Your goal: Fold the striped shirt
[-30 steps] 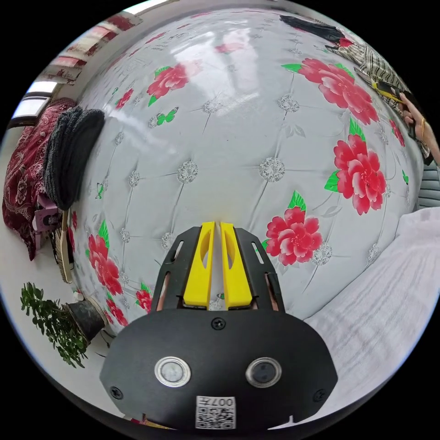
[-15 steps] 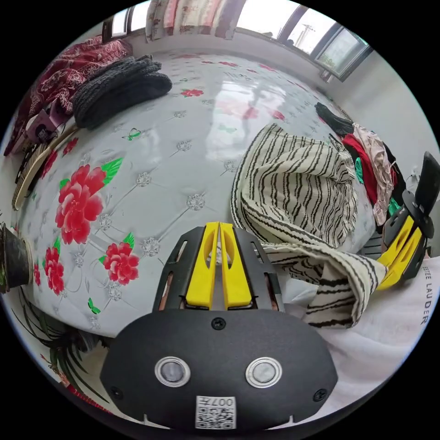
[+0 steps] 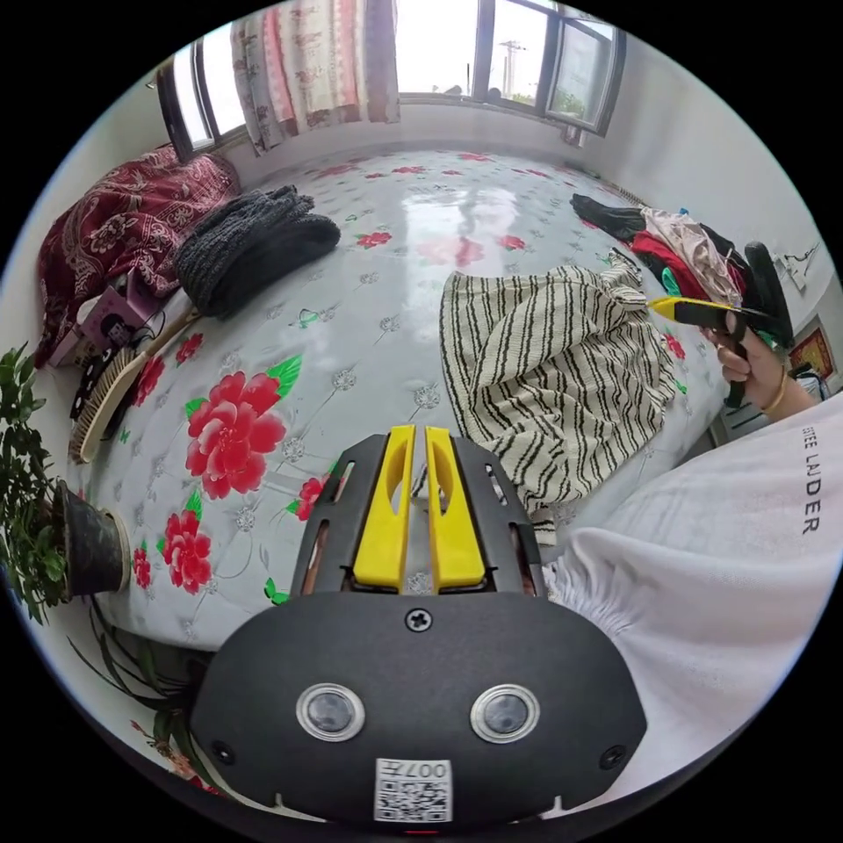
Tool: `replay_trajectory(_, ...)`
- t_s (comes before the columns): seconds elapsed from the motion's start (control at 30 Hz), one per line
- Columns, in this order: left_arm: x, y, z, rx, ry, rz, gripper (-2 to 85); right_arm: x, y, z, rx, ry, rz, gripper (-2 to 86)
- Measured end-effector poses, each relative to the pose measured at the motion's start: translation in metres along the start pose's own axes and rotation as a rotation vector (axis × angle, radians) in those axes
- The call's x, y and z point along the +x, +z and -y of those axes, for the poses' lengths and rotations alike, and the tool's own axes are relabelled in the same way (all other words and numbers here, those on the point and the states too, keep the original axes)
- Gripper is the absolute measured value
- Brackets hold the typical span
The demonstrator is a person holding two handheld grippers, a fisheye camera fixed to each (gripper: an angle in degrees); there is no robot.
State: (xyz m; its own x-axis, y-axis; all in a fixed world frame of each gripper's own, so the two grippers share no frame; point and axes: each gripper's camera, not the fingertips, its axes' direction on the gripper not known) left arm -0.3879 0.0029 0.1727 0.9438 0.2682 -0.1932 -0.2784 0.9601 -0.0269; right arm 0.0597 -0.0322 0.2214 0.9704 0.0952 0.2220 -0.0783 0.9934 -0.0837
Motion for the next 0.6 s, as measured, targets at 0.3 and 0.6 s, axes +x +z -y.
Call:
replay_trajectory(0.3, 0.037, -0.008, 0.016, 0.018, 0.131, -0.261, 9.2, 0.094, 0.035, -0.041, -0.074, 0.384, 0.148, 4.0)
replay_trajectory(0.6, 0.091, -0.066, 0.012, 0.173, 0.398, -0.413, 16.2, -0.147, -0.097, -0.032, 0.072, -0.596, 0.725, 0.3)
